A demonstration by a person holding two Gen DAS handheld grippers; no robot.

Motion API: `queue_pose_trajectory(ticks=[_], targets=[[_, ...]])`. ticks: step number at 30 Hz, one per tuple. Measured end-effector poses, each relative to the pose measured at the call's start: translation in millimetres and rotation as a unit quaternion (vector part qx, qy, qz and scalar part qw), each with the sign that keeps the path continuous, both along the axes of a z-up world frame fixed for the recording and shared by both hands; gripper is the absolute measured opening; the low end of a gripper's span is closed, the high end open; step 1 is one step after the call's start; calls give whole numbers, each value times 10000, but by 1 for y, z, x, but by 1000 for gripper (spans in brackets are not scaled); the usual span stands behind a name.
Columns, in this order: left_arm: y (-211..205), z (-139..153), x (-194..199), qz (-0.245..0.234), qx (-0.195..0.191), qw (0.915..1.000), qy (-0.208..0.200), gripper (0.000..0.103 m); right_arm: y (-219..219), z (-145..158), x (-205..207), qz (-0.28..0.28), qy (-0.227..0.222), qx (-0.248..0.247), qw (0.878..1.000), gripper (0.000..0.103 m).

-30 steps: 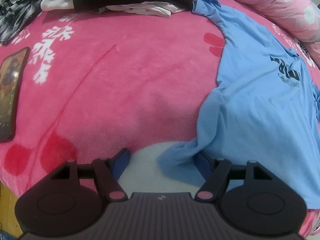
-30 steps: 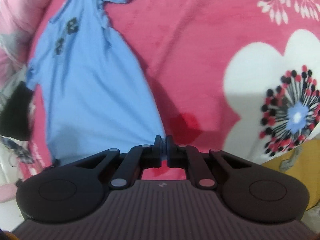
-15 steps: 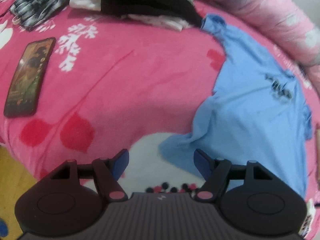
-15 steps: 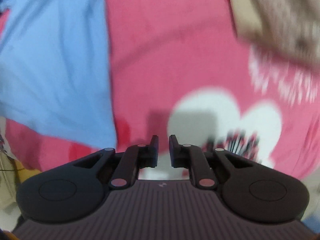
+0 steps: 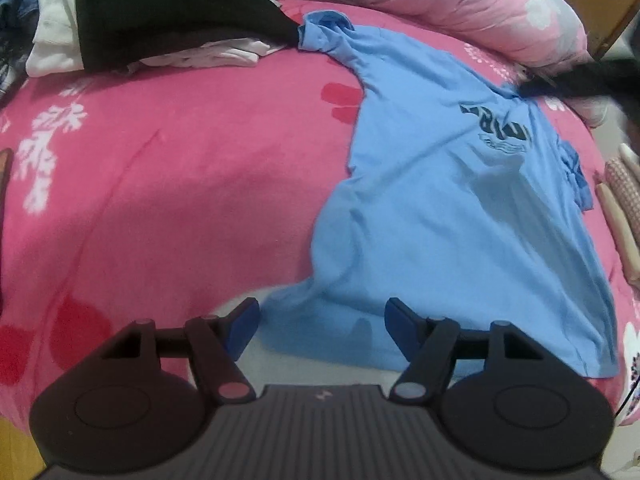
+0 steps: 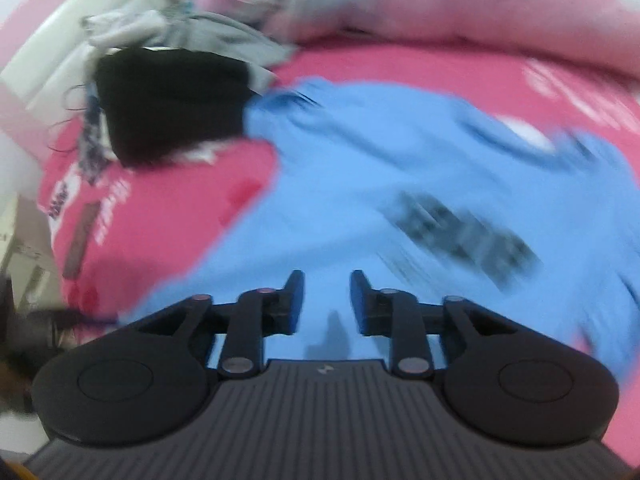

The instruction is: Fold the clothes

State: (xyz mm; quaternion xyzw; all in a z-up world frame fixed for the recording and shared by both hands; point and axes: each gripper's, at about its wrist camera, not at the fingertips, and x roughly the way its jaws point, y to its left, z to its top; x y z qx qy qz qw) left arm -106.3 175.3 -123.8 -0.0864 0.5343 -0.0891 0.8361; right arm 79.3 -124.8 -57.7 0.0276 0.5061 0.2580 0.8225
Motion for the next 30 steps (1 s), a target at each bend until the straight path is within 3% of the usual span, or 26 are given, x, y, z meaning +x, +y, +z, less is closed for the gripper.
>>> queue_pose_trajectory(ticks=[1, 3, 8, 12, 14, 15, 16, 17, 19, 22, 24, 25, 30], targets=[[2, -2, 2, -2, -28, 10000, 3, 68, 19, -6, 15, 94, -74, -17, 9999, 45], [5, -4, 5, -52, -69, 10000, -17, 67, 57, -20, 42, 280, -211, -174, 9992, 52], [10, -11, 11, -251, -149, 9996, 7, 65, 133, -57, 85, 759, -560, -859, 9918, 54], [11, -16, 8, -352, -250, 9991, 13, 65, 162, -85, 107, 875, -845, -1482, 9814, 53], [13, -18, 8, -311, -290, 9991, 6, 58, 164, -96, 115, 787, -895, -1717, 9779, 41], [15, -18, 7, -285, -289, 9992, 6, 55, 161, -97, 119, 660, -903, -1724, 9787, 23], [16, -19, 7, -259, -287, 9993, 6, 47, 155, -92, 123, 429, -890, -1591, 9823, 2], [19, -20, 7, -186, -268, 9995, 28, 35, 149, -87, 127, 198, -875, -1457, 9852, 2], [24, -22, 8, -30, -228, 9997, 78, 25, 128, -71, 132, -412, -869, -775, 9924, 2], [36, -25, 10, 154, -554, 9982, 186, 22, 99, -55, 134, -1137, -825, 354, 9894, 2], [40, -27, 12, 174, -690, 9972, 236, 21, 80, -46, 134, -1571, -784, 1083, 9785, 2], [42, -29, 13, 183, -757, 9966, 261, 21, 76, -46, 135, -1677, -744, 1251, 9750, 2], [55, -32, 13, 319, -1151, 9918, 451, 10, 86, -64, 143, -1641, -570, 1083, 9788, 2]])
